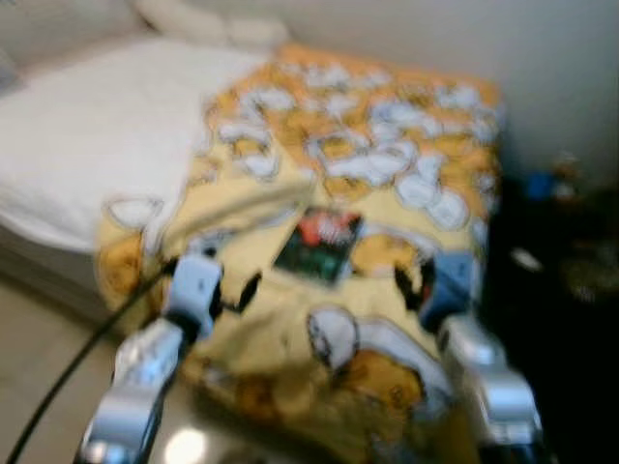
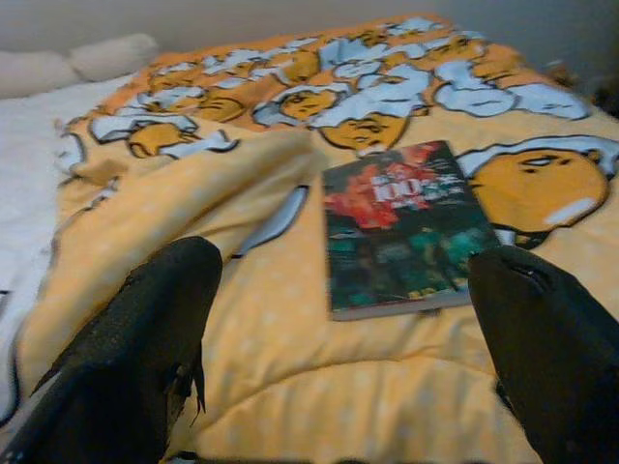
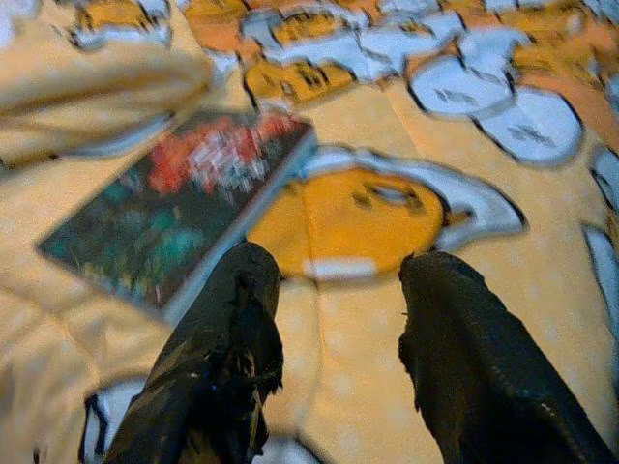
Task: Clean up the room
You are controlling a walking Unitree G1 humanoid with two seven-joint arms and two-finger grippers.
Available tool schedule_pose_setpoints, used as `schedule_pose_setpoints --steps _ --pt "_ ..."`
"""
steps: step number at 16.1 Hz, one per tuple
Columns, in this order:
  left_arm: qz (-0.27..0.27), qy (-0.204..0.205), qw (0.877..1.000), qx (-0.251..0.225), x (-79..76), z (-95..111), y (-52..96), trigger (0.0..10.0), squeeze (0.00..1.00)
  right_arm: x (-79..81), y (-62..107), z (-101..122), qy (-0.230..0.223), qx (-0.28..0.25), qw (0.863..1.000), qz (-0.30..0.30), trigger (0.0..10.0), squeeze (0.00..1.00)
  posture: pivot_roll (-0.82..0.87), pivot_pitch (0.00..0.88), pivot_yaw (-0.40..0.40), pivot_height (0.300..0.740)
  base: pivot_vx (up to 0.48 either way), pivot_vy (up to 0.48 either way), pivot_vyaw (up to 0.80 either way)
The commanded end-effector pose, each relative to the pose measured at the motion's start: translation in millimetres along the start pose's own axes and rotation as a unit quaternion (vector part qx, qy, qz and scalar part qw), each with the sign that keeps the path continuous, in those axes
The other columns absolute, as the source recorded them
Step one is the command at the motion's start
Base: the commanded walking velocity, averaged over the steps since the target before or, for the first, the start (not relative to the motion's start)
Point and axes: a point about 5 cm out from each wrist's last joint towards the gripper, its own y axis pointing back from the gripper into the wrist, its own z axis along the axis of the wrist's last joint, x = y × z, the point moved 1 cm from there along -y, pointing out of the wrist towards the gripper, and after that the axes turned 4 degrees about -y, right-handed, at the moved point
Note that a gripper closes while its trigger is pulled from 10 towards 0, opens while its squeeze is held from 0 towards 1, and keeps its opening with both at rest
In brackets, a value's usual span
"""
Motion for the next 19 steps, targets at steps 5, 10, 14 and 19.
schedule_pose_setpoints --steps 5,10,14,19 --pt "0.019 -0.005 1.0 0.002 3.3 3.1 -3.6 10.0 0.0 -1.7 -3.7 6.4 -0.001 -0.003 1.0 0.0 10.0 0.0 -0.02 0.0 -0.015 0.74 0.0 0.0 0.0" --pt "0.037 0.006 0.999 -0.01 9.5 9.1 -8.6 10.0 0.0 -2.5 -5.5 8.3 0.0 -0.005 1.0 -0.001 10.0 0.0 -0.02 0.0 -0.01 0.74 0.0 0.0 0.16" --pt "0.036 0.008 0.999 -0.01 11.4 9.3 -10.9 10.0 0.0 -0.4 -7.0 7.6 0.002 -0.003 1.0 0.002 10.0 0.0 -0.02 0.0 -0.01 0.74 0.274 0.0 0.8" --pt "0.03 0.007 0.999 -0.006 12.0 6.9 -12.7 10.0 0.0 -6.4 -7.8 4.8 0.001 0.003 1.0 -0.024 10.0 0.0 -0.02 0.0 -0.009 0.74 0.288 0.0 0.38"
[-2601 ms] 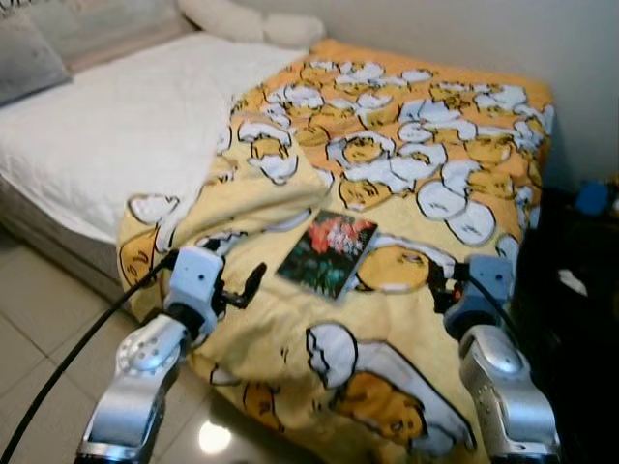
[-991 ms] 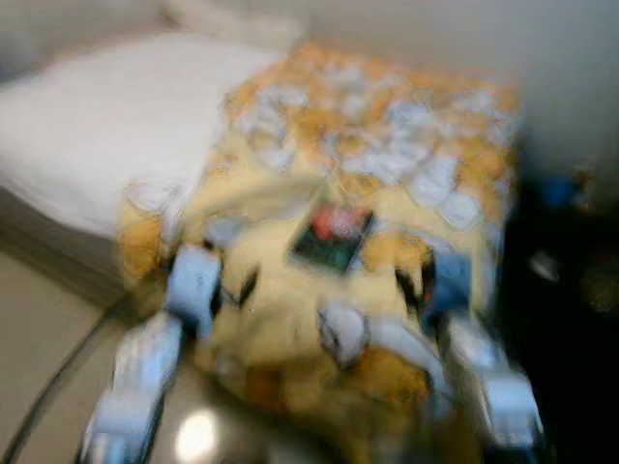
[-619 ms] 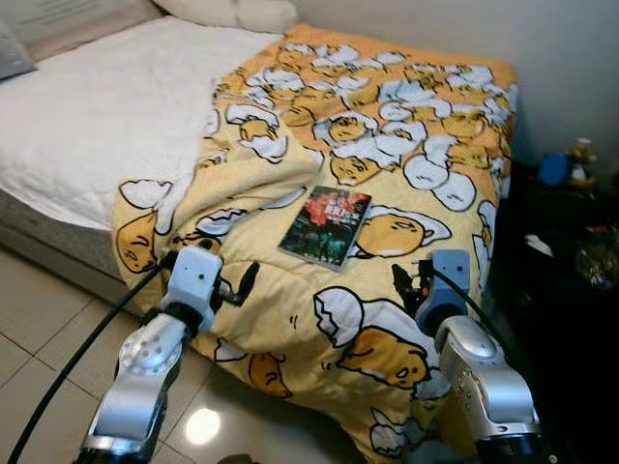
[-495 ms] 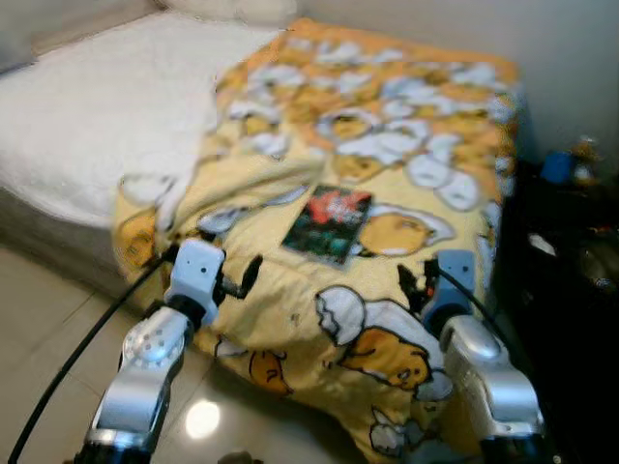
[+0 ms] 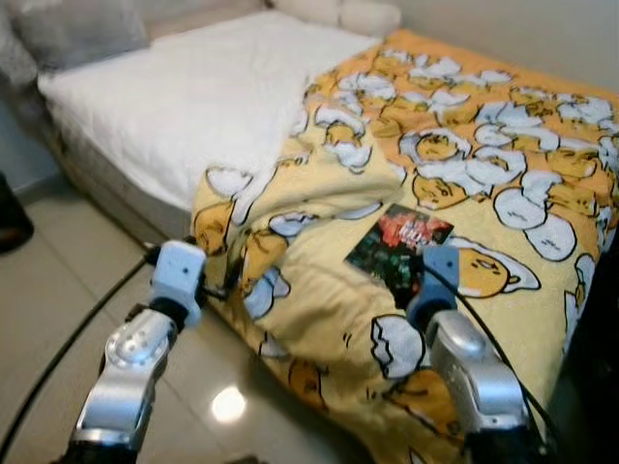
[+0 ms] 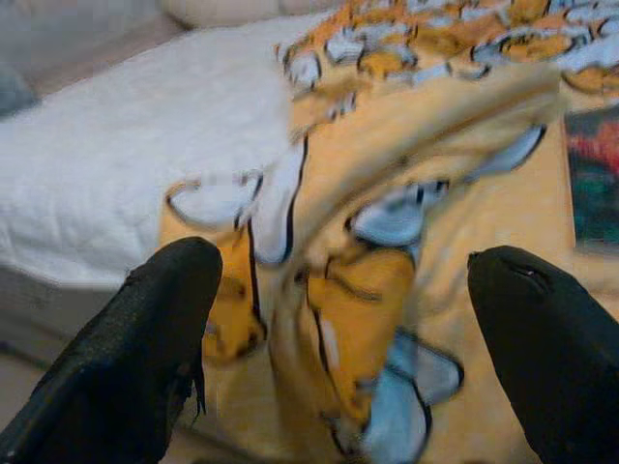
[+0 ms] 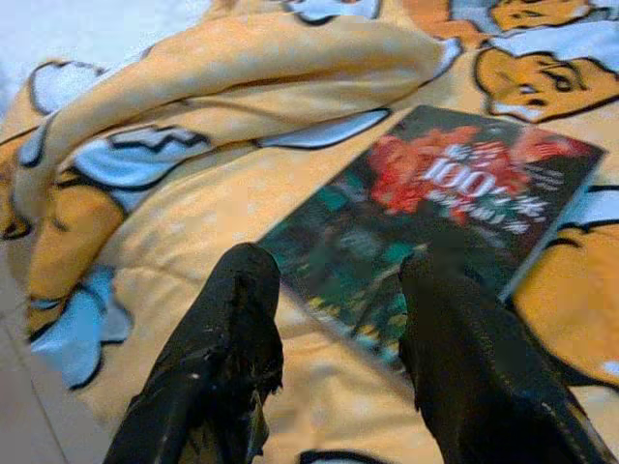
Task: Clean up the room
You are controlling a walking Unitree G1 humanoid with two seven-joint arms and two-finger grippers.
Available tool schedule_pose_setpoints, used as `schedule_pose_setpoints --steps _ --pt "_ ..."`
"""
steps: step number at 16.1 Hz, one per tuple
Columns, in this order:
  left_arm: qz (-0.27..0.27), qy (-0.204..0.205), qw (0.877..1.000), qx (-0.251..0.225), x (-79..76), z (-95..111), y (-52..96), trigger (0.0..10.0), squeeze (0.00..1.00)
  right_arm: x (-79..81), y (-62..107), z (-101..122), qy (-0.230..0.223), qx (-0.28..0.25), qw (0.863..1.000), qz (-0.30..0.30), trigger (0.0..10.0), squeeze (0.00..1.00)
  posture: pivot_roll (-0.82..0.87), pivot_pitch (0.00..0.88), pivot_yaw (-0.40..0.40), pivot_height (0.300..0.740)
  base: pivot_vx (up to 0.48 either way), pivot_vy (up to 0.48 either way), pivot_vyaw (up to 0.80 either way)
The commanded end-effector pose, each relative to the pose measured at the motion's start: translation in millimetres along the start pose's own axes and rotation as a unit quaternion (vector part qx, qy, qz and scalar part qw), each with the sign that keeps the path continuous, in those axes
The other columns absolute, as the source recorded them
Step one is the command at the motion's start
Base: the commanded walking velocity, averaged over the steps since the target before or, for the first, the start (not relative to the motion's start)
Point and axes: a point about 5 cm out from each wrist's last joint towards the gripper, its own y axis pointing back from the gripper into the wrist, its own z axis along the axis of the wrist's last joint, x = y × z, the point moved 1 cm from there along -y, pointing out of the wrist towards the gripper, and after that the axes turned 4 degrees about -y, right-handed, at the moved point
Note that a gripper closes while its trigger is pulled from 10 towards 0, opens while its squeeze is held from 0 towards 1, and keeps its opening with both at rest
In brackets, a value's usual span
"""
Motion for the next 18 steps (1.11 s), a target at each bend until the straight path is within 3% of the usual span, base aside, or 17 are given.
schedule_pose_setpoints --steps 1,5,18 --pt "-0.02 0.001 1.0 -0.006 -9.5 2.5 -2.9 10.0 0.0 -12.7 1.9 -2.3 0.003 0.005 1.0 -0.025 10.0 0.0 -0.02 0.0 -0.011 0.74 0.289 0.0 0.0" --pt "-0.038 -0.01 0.999 -0.003 -13.3 -0.4 -2.8 10.0 0.0 -17.8 1.4 -1.3 -0.001 0.0 0.999 -0.043 10.0 0.0 -0.02 0.0 -0.016 0.74 0.275 0.0 0.0" --pt "-0.052 -0.014 0.998 -0.013 -18.0 5.0 -13.3 10.0 0.0 -28.9 2.8 0.5 -0.01 -0.007 0.997 -0.076 10.0 0.0 -0.05 0.0 0.003 0.74 0.0 0.0 0.0"
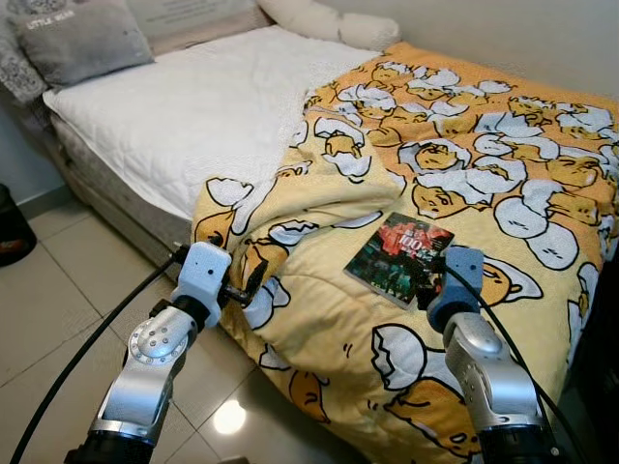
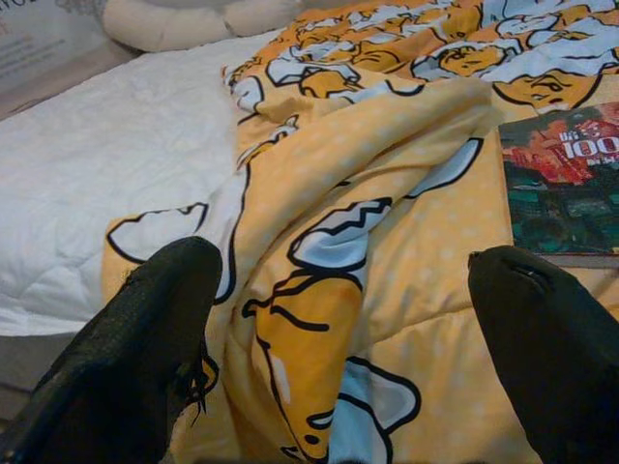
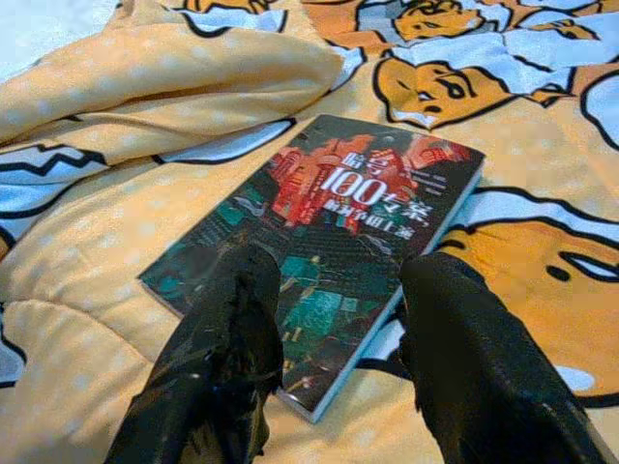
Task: Clean up the room
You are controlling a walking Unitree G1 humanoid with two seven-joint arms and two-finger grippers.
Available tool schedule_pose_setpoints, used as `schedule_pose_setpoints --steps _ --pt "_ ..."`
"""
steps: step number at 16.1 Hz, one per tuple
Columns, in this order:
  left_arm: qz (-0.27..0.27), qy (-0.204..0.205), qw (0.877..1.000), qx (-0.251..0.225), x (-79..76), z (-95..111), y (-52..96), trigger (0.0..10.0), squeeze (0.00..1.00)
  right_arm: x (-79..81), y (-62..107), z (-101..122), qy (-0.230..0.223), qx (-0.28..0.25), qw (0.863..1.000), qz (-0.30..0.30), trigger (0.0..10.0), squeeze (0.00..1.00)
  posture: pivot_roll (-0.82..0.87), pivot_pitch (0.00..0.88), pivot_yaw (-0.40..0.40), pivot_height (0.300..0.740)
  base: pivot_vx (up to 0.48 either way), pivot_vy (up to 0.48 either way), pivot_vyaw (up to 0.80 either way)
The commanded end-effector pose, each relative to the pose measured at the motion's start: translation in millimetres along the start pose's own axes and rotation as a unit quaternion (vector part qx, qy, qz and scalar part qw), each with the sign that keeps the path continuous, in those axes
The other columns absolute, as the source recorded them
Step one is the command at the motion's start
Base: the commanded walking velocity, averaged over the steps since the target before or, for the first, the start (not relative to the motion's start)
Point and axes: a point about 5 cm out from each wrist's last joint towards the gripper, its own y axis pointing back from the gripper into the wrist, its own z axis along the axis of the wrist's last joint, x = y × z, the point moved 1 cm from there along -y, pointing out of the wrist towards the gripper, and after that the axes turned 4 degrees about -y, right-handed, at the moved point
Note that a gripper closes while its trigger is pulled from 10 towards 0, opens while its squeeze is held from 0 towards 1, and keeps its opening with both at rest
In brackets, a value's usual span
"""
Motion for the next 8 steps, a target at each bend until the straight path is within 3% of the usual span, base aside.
schedule_pose_setpoints --steps 1,4,8 --pt "0.001 0.005 1.0 -0.013 2.5 6.1 -4.0 10.0 0.0 -2.8 1.9 0.7 -0.01 -0.002 1.0 -0.006 10.0 0.0 -0.05 0.0 0.003 0.74 0.0 0.0 0.0" --pt "0.002 0.015 1.0 -0.016 2.8 5.7 -4.0 10.0 0.0 -2.8 3.2 -0.8 -0.01 -0.001 1.0 -0.006 10.0 0.0 -0.06 0.0 0.003 0.74 0.0 0.0 -0.8" --pt "-0.001 0.02 1.0 -0.015 0.8 3.4 -2.3 10.0 0.0 0.5 3.7 0.5 -0.003 -0.004 1.0 0.006 10.0 0.0 -0.06 0.0 -0.005 0.74 0.255 0.0 0.0"
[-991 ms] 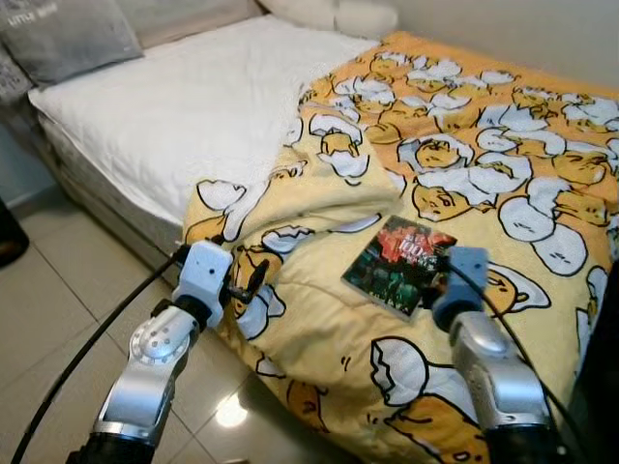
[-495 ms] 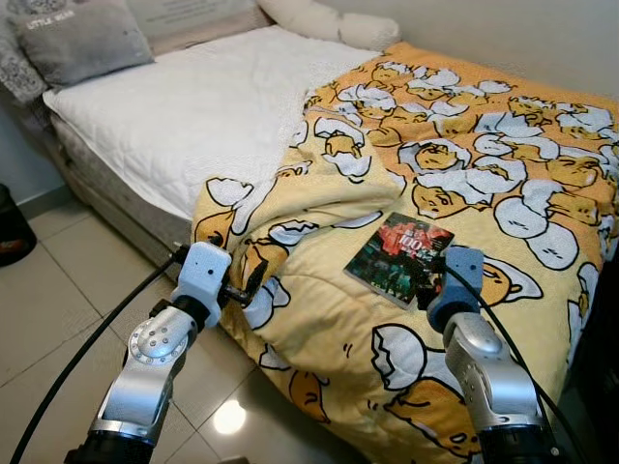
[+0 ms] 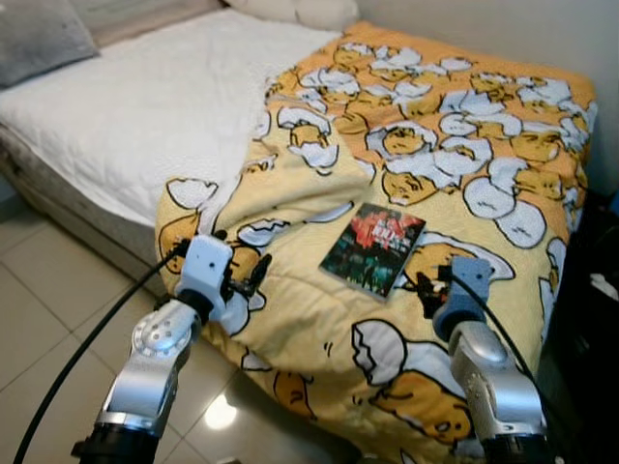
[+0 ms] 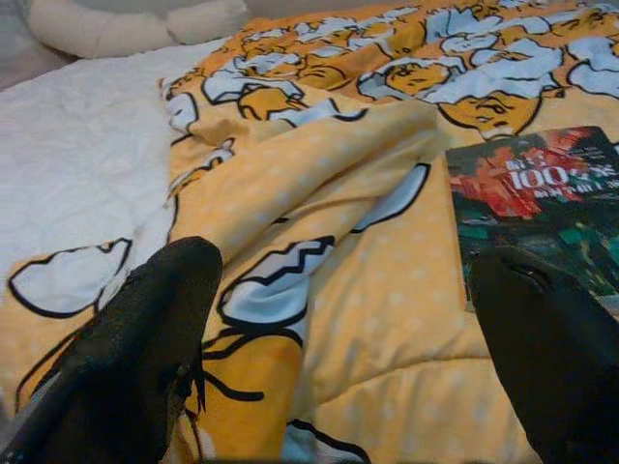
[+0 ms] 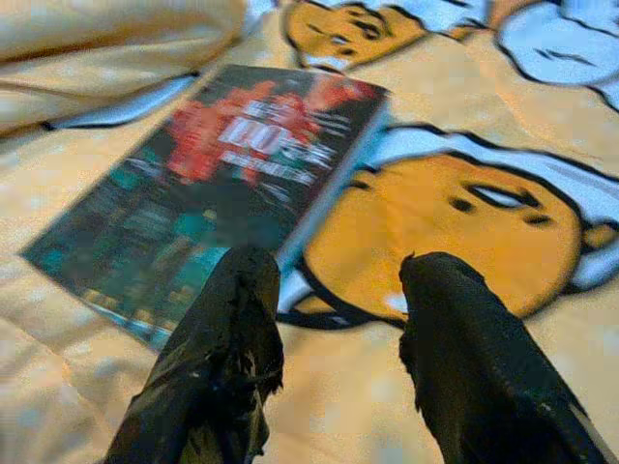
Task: Clean up the room
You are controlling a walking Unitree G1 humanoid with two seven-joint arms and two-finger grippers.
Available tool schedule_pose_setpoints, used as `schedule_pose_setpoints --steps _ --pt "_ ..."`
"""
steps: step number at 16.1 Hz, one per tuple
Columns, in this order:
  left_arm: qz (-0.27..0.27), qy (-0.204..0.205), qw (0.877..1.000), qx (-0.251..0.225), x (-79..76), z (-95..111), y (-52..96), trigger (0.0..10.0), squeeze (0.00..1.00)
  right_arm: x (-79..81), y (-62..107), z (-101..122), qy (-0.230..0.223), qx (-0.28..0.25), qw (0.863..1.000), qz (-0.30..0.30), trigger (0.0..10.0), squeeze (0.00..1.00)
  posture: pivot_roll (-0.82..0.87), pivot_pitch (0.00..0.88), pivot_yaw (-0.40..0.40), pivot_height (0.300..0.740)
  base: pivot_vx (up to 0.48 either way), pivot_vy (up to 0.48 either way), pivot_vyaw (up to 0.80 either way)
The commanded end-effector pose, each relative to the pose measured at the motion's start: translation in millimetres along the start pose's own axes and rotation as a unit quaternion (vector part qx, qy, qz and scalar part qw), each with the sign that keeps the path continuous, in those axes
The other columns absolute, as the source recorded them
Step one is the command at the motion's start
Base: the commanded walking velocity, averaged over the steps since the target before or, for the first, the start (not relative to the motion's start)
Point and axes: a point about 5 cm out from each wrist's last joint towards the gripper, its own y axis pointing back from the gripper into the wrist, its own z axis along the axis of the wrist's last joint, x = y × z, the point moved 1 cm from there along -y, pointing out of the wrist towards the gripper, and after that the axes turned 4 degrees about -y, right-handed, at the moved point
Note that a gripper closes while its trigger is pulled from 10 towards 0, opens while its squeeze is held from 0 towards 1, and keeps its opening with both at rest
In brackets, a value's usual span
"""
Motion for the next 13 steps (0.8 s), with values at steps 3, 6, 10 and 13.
schedule_pose_setpoints --steps 3,6,10,13 --pt "-0.002 0.005 1.0 0.003 0.4 -3.5 3.3 10.0 0.0 10.3 0.2 9.6 0.031 -0.012 0.999 0.035 10.0 0.0 -0.05 0.0 -0.011 0.74 0.261 0.0 0.53" --pt "-0.003 0.004 1.0 0.005 -0.7 -5.3 5.6 10.0 0.0 6.0 -1.0 7.3 0.007 -0.008 1.0 0.009 10.0 0.0 -0.05 0.0 -0.014 0.74 0.262 0.0 0.42" --pt "-0.006 -0.001 1.0 0.008 -2.2 -7.6 7.3 10.0 0.0 4.4 -0.7 6.7 0.019 -0.006 1.0 0.01 10.0 0.0 -0.05 0.0 -0.019 0.74 0.191 0.0 0.0" --pt "-0.009 -0.015 1.0 0.012 -4.9 -8.3 8.2 10.0 0.0 2.1 -0.8 5.0 0.022 -0.002 1.0 0.0 10.0 0.0 -0.05 0.0 -0.022 0.74 0.0 0.0 0.0"
